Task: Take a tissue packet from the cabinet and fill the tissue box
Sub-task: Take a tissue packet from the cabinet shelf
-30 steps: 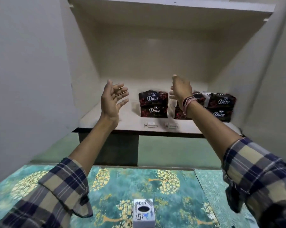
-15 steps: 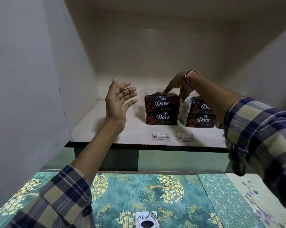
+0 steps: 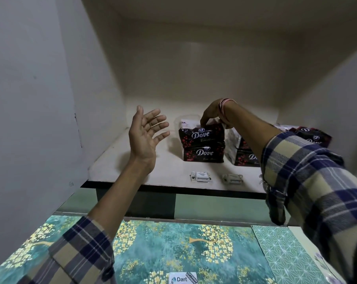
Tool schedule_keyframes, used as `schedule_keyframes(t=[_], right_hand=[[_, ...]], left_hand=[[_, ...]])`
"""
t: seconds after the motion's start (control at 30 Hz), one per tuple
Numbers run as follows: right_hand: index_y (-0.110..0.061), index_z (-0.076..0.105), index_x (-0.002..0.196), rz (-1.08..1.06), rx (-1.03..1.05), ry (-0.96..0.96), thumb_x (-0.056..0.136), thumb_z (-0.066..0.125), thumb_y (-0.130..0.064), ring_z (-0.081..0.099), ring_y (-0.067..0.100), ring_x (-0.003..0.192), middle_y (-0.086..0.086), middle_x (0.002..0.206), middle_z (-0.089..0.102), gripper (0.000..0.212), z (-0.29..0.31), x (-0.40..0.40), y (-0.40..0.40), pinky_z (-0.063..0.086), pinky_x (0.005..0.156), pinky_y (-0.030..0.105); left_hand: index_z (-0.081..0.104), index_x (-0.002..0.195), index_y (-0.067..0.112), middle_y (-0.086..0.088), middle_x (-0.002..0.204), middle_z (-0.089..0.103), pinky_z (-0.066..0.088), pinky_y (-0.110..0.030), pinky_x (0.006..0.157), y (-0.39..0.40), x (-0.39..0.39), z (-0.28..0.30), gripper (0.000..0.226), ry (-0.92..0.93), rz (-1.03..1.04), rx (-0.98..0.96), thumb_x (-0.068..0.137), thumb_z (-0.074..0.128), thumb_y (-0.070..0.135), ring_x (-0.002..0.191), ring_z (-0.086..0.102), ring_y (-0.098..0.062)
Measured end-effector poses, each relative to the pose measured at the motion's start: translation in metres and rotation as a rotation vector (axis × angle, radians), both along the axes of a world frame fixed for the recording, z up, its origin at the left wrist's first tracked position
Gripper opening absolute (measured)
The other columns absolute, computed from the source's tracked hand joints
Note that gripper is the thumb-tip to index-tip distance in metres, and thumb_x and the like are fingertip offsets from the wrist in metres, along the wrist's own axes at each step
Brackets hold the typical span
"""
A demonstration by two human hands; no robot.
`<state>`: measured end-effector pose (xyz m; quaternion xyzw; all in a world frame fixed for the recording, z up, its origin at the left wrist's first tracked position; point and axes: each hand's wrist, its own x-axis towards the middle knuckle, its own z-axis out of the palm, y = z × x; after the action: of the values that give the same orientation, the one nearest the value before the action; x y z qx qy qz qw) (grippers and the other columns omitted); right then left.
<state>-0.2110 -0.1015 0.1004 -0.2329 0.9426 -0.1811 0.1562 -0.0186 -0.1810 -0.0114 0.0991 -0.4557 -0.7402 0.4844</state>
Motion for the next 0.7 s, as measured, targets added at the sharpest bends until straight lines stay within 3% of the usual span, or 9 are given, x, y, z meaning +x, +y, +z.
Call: schedule_keyframes(t=[0.1, 0.2, 0.27, 0.33, 0.4, 0.5, 0.57, 0.63, 0.7], right_hand=[[-0.014, 0.064, 0.091, 0.033, 0.048, -0.129, 0.074, 0.081, -0.023, 0.058, 0.030, 0.111, 0.010, 0.119, 0.058, 0.026, -0.002, -0.004, -0.005, 0.047, 0.095, 0.036], [-0.013, 0.066, 0.087, 0.030, 0.059, -0.196, 0.047, 0.087, -0.020, 0.060, 0.027, 0.115, 0.006, 0.135, 0.064, 0.045, -0.013, -0.041, -0.025, 0.045, 0.091, 0.038], [-0.014, 0.069, 0.099, 0.052, 0.039, -0.211, 0.046, 0.087, -0.018, 0.061, 0.026, 0.122, 0.006, 0.138, 0.064, 0.056, -0.015, -0.041, -0.027, 0.044, 0.101, 0.037], [-0.010, 0.069, 0.110, 0.056, -0.021, -0.179, 0.064, 0.085, -0.017, 0.060, 0.030, 0.124, 0.009, 0.136, 0.064, 0.048, -0.009, -0.018, -0.017, 0.043, 0.109, 0.043], [-0.008, 0.067, 0.105, 0.085, -0.054, -0.100, 0.076, 0.082, -0.017, 0.060, 0.032, 0.119, 0.011, 0.128, 0.065, 0.034, -0.004, -0.002, -0.007, 0.045, 0.107, 0.041], [-0.007, 0.062, 0.103, 0.184, -0.047, 0.015, 0.084, 0.078, -0.018, 0.059, 0.027, 0.088, 0.008, 0.091, 0.062, 0.027, 0.002, 0.010, 0.003, 0.046, 0.087, 0.035], [-0.006, 0.058, 0.104, 0.228, -0.054, 0.020, 0.088, 0.073, -0.017, 0.053, 0.021, 0.075, 0.004, 0.079, 0.053, 0.024, 0.003, 0.011, 0.004, 0.044, 0.078, 0.034], [-0.007, 0.059, 0.102, 0.247, -0.046, 0.015, 0.090, 0.071, -0.017, 0.056, 0.024, 0.086, 0.005, 0.085, 0.054, 0.020, 0.002, 0.015, 0.005, 0.046, 0.080, 0.033], [-0.008, 0.061, 0.086, 0.256, -0.056, -0.007, 0.088, 0.072, -0.017, 0.059, 0.027, 0.093, 0.006, 0.091, 0.056, 0.015, 0.000, 0.015, 0.003, 0.051, 0.087, 0.036]], left_hand=[[0.068, 0.124, 0.004, -0.009, 0.107, 0.073, 0.057, -0.039, 0.081, 0.003, 0.001, 0.001, 0.062, 0.021, 0.026, -0.015, 0.102, 0.043, 0.056, 0.098, 0.071, -0.024], [0.068, 0.125, 0.003, -0.009, 0.106, 0.073, 0.057, -0.040, 0.080, 0.007, 0.002, 0.003, 0.062, 0.032, 0.036, -0.023, 0.102, 0.044, 0.055, 0.097, 0.070, -0.024], [0.068, 0.125, 0.003, -0.009, 0.106, 0.073, 0.056, -0.041, 0.081, 0.009, 0.003, 0.004, 0.062, 0.029, 0.041, -0.033, 0.102, 0.044, 0.055, 0.097, 0.070, -0.024], [0.069, 0.124, 0.004, -0.009, 0.106, 0.073, 0.056, -0.041, 0.081, 0.011, 0.004, 0.005, 0.061, 0.029, 0.053, -0.047, 0.102, 0.043, 0.055, 0.098, 0.070, -0.025], [0.069, 0.123, 0.004, -0.009, 0.107, 0.073, 0.056, -0.041, 0.081, 0.012, 0.006, 0.006, 0.061, 0.030, 0.074, -0.059, 0.102, 0.042, 0.055, 0.098, 0.069, -0.025], [0.070, 0.121, 0.003, -0.009, 0.107, 0.073, 0.055, -0.040, 0.081, 0.014, 0.010, 0.008, 0.062, 0.039, 0.113, -0.073, 0.103, 0.041, 0.055, 0.098, 0.068, -0.024], [0.070, 0.120, 0.003, -0.009, 0.107, 0.073, 0.055, -0.041, 0.082, 0.015, 0.013, 0.010, 0.062, 0.044, 0.134, -0.077, 0.103, 0.041, 0.054, 0.098, 0.068, -0.025], [0.070, 0.120, 0.002, -0.009, 0.106, 0.073, 0.054, -0.041, 0.082, 0.015, 0.015, 0.011, 0.062, 0.044, 0.145, -0.081, 0.103, 0.041, 0.054, 0.098, 0.068, -0.025], [0.069, 0.122, 0.001, -0.010, 0.107, 0.073, 0.054, -0.041, 0.082, 0.016, 0.017, 0.011, 0.063, 0.040, 0.152, -0.087, 0.103, 0.041, 0.054, 0.098, 0.068, -0.025]])
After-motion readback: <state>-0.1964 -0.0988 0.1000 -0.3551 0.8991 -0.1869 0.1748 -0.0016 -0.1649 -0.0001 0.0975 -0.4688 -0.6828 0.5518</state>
